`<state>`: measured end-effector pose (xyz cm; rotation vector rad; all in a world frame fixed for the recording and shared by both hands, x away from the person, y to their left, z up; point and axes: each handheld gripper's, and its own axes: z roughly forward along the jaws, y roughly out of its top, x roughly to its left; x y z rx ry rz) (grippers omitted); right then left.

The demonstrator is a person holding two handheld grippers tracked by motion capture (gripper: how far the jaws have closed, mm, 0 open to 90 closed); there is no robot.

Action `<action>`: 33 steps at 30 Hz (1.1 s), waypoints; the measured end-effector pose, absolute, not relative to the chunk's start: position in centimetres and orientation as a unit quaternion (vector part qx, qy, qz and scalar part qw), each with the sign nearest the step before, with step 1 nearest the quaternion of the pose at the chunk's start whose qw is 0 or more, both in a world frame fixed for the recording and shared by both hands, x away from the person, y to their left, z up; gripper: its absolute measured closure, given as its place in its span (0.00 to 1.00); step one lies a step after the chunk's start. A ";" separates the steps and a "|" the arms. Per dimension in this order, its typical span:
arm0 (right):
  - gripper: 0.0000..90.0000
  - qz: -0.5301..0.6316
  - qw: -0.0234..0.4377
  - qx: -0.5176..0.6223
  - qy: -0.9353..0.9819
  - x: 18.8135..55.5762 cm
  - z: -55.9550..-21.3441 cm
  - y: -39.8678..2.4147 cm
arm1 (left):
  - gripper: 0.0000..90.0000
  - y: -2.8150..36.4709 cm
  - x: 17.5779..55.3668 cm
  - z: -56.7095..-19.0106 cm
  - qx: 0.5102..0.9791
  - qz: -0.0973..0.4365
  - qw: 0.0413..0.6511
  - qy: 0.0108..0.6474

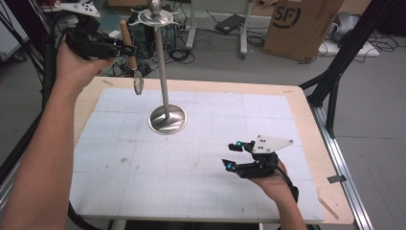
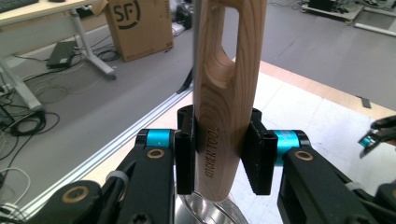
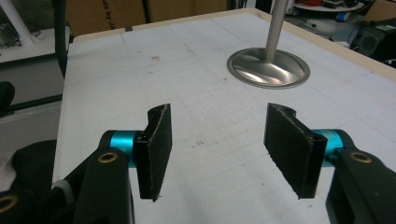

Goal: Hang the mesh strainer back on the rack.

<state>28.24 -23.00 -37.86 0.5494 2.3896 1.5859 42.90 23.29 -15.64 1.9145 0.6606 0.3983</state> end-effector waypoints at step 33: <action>0.47 0.542 0.111 0.187 0.812 28.2 -37.9 -23.3 | 0.77 21.0 44.5 -15.4 0.807 0.201 0.463 0.306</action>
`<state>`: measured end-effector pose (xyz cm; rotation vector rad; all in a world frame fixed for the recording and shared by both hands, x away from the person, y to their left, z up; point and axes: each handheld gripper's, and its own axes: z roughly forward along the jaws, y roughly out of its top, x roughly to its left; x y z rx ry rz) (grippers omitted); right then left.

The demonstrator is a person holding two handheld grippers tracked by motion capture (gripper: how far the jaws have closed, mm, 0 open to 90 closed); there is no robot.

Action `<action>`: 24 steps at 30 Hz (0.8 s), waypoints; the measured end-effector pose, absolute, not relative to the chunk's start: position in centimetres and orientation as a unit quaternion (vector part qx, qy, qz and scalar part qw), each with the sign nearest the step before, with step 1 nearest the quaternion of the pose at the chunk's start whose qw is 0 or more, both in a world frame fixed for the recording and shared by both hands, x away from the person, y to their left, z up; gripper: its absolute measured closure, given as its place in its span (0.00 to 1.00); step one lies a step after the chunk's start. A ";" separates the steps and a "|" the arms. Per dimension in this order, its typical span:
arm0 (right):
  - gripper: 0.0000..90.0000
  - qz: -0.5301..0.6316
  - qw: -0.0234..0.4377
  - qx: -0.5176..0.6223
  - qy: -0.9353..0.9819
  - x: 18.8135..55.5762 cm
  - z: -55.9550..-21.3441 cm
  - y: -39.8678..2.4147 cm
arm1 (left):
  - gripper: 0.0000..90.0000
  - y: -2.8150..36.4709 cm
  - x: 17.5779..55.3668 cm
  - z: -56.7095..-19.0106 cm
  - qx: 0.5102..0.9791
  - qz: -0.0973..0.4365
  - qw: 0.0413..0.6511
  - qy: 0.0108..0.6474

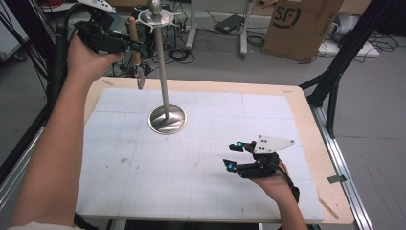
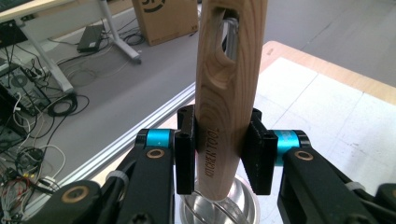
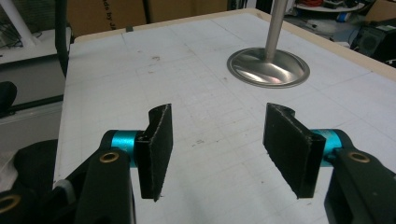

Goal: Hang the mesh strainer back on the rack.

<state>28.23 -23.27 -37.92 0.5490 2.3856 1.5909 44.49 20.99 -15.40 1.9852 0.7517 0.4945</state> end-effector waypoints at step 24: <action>0.47 0.541 0.109 0.186 0.813 28.1 -37.9 -23.2 | 0.49 23.2 42.3 -18.4 0.794 0.175 0.491 0.313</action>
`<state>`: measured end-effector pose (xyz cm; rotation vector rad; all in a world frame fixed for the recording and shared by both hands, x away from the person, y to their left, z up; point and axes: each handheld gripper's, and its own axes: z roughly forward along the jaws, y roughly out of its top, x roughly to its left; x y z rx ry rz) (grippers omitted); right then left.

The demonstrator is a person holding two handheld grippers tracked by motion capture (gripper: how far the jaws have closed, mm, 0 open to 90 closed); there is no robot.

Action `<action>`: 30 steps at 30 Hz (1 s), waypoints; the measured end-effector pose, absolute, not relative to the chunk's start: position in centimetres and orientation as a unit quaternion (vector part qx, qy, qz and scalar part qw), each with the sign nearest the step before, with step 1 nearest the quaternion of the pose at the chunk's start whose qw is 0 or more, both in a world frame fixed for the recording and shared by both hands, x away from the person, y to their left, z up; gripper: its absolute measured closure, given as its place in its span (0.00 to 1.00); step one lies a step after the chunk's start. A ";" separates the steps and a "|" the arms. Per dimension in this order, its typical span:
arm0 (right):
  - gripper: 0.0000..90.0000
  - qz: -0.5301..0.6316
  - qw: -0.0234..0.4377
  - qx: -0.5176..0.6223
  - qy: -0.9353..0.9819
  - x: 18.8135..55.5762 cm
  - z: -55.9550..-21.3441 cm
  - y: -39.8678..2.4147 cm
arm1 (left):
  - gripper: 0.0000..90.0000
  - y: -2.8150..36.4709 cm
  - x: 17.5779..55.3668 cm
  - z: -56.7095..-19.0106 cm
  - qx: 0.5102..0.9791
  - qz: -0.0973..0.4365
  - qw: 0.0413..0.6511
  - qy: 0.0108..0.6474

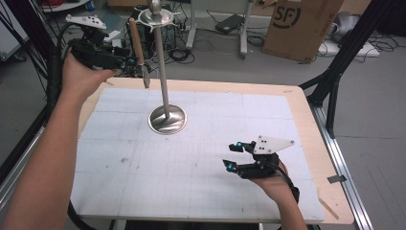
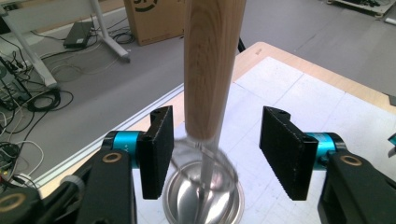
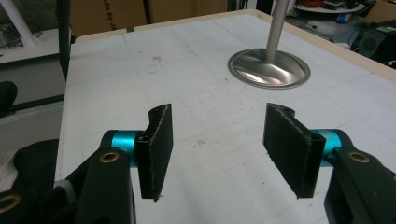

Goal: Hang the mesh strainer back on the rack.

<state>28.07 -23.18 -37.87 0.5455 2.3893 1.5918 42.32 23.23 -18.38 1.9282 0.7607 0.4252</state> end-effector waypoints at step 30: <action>0.47 0.541 0.113 0.186 0.812 28.0 -37.8 -23.2 | 0.34 21.8 36.0 -24.3 0.813 0.128 0.520 0.226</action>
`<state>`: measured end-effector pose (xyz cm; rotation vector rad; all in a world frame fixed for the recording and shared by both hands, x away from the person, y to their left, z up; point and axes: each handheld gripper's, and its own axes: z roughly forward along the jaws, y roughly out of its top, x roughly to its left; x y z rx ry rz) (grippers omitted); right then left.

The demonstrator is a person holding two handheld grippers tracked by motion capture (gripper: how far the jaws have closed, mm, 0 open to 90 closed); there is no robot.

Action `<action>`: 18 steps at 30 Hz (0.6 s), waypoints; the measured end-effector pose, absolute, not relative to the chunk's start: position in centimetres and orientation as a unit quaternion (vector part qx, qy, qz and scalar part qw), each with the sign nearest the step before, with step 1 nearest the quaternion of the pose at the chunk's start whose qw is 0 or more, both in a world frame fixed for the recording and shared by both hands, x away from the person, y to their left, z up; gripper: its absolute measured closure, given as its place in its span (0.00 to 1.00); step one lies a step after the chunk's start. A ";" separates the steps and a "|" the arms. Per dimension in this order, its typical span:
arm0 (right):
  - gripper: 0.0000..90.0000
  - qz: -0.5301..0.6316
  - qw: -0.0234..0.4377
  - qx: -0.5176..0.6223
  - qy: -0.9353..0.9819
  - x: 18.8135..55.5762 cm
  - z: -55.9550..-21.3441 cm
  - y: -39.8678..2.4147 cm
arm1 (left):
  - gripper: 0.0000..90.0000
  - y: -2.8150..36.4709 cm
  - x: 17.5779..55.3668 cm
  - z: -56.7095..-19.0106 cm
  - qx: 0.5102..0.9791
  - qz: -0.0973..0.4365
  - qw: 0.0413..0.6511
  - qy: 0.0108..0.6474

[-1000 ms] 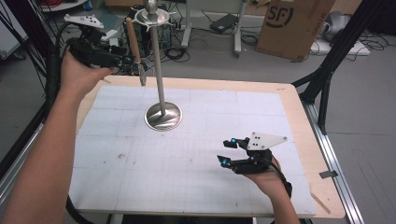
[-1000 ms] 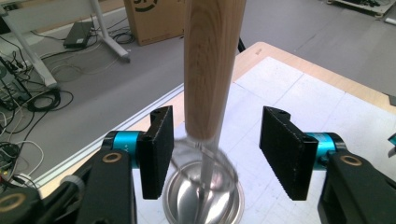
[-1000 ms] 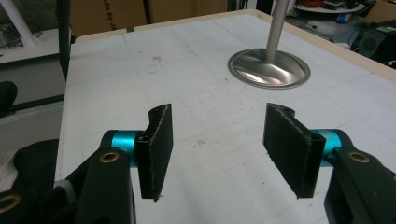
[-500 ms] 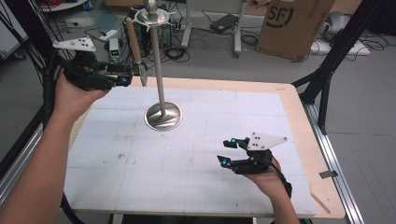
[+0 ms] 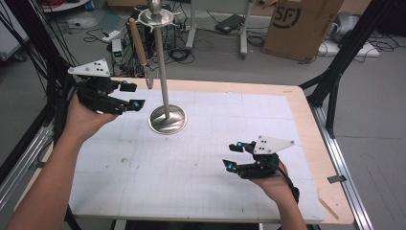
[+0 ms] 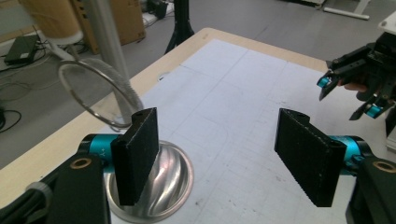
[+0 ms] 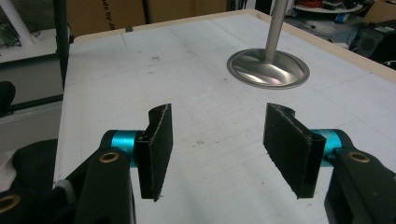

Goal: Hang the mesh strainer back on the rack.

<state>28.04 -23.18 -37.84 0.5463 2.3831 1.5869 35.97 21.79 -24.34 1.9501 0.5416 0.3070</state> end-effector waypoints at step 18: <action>0.47 0.542 0.113 0.189 0.811 28.4 -38.0 -23.2 | 0.28 20.1 34.0 -28.2 0.815 0.096 0.536 0.200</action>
